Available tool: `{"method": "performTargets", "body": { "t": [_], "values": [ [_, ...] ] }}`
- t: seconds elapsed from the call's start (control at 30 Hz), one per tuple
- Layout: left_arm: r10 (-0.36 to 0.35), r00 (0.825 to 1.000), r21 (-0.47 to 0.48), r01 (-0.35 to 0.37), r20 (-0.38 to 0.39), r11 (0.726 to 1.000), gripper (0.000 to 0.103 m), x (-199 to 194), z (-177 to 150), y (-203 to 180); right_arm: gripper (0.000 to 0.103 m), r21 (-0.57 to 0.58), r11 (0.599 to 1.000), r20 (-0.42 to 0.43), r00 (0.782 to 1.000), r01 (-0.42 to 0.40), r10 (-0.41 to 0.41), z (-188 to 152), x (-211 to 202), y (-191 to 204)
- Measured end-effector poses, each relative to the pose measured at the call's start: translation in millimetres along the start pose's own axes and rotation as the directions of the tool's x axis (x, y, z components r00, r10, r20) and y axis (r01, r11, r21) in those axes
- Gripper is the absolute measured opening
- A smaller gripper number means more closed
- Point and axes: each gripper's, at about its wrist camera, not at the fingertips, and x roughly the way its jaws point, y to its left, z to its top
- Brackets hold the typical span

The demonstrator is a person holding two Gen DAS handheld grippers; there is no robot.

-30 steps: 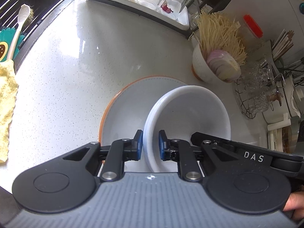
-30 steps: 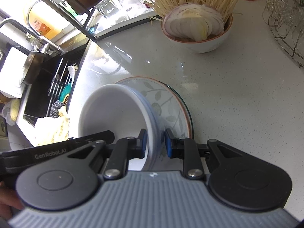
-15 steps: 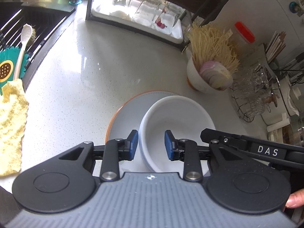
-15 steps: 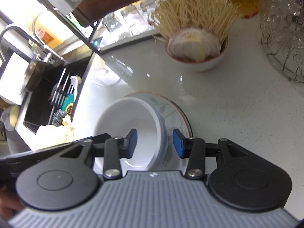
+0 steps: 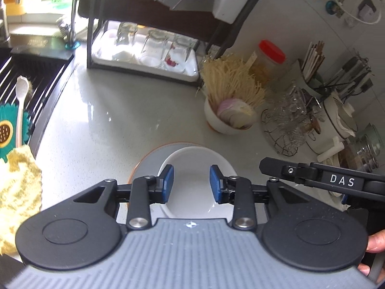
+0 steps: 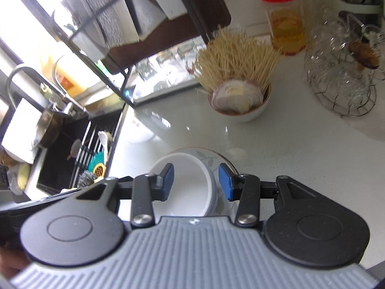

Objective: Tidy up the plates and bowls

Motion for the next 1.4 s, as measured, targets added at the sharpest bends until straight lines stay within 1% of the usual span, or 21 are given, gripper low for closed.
{"method": "performTargets", "body": {
  "t": [0.13, 0.3, 0.4, 0.47, 0.53, 0.63, 0.7, 0.8, 0.87, 0.97, 1.07, 1.17, 1.4],
  "values": [
    [0.0, 0.999, 0.066, -0.002, 0.033, 0.998, 0.038, -15.9, 2.3, -8.7, 0.045, 0.02, 1.0, 0.056, 0.998, 0.01, -0.011, -8.0, -19.3, 1.8],
    [-0.012, 0.997, 0.102, 0.005, 0.073, 0.995, 0.038, -38.8, 0.5, -19.5, 0.045, 0.012, 1.0, 0.115, 0.993, 0.011, -0.013, -17.8, -45.4, 4.7],
    [-0.006, 0.995, 0.117, -0.006, 0.103, 0.993, 0.038, -53.0, -5.1, -28.5, 0.045, -0.004, 1.0, 0.157, 0.988, 0.016, -0.015, -23.3, -60.3, 5.8],
    [-0.001, 0.992, 0.127, -0.015, 0.126, 0.992, 0.038, -62.9, -10.3, -35.2, 0.045, -0.017, 1.0, 0.179, 0.984, 0.009, -0.006, -28.2, -71.4, 5.7],
    [0.014, 0.986, 0.132, -0.037, 0.168, 0.991, 0.038, -77.2, -17.1, -44.9, 0.045, -0.025, 1.0, 0.193, 0.981, 0.001, 0.004, -32.5, -81.3, 5.2],
    [0.012, 0.979, 0.136, -0.04, 0.203, 0.99, 0.038, -95.7, -26.7, -59.2, 0.045, -0.042, 0.999, 0.208, 0.978, -0.011, 0.02, -38.8, -97.1, 4.6],
    [0.01, 0.978, 0.139, -0.04, 0.209, 0.989, 0.038, -104.5, -34.4, -68.4, 0.045, -0.043, 0.999, 0.212, 0.977, -0.014, 0.023, -43.7, -108.0, 2.4],
    [0.028, 0.976, 0.147, -0.06, 0.214, 0.987, 0.038, -115.4, -48.2, -80.0, 0.045, -0.028, 0.999, 0.209, 0.977, -0.04, 0.045, -54.9, -124.5, -2.8],
    [0.021, 0.977, 0.145, -0.053, 0.214, 0.988, 0.038, -121.5, -59.5, -85.8, 0.045, -0.049, 0.998, 0.219, 0.974, -0.041, 0.051, -63.9, -135.8, -3.5],
    [0.034, 0.976, 0.148, -0.067, 0.215, 0.987, 0.038, -127.3, -77.7, -94.8, 0.045, -0.079, 0.996, 0.238, 0.97, -0.03, 0.048, -77.7, -150.7, -5.2],
    [0.033, 0.977, 0.144, -0.065, 0.21, 0.988, 0.038, -134.2, -94.1, -99.3, 0.045, -0.1, 0.995, 0.245, 0.968, -0.029, 0.053, -92.2, -163.7, -8.1],
    [0.066, 0.97, 0.128, -0.097, 0.232, 0.987, 0.038, -144.0, -108.1, -100.4, 0.045, -0.12, 0.992, 0.246, 0.967, -0.037, 0.066, -103.5, -170.5, -9.1],
    [0.092, 0.961, 0.1, -0.122, 0.26, 0.987, 0.038, -172.5, -137.4, -103.3, 0.045, -0.15, 0.988, 0.268, 0.96, -0.043, 0.083, -121.5, -192.3, -7.6]
  ]
}}
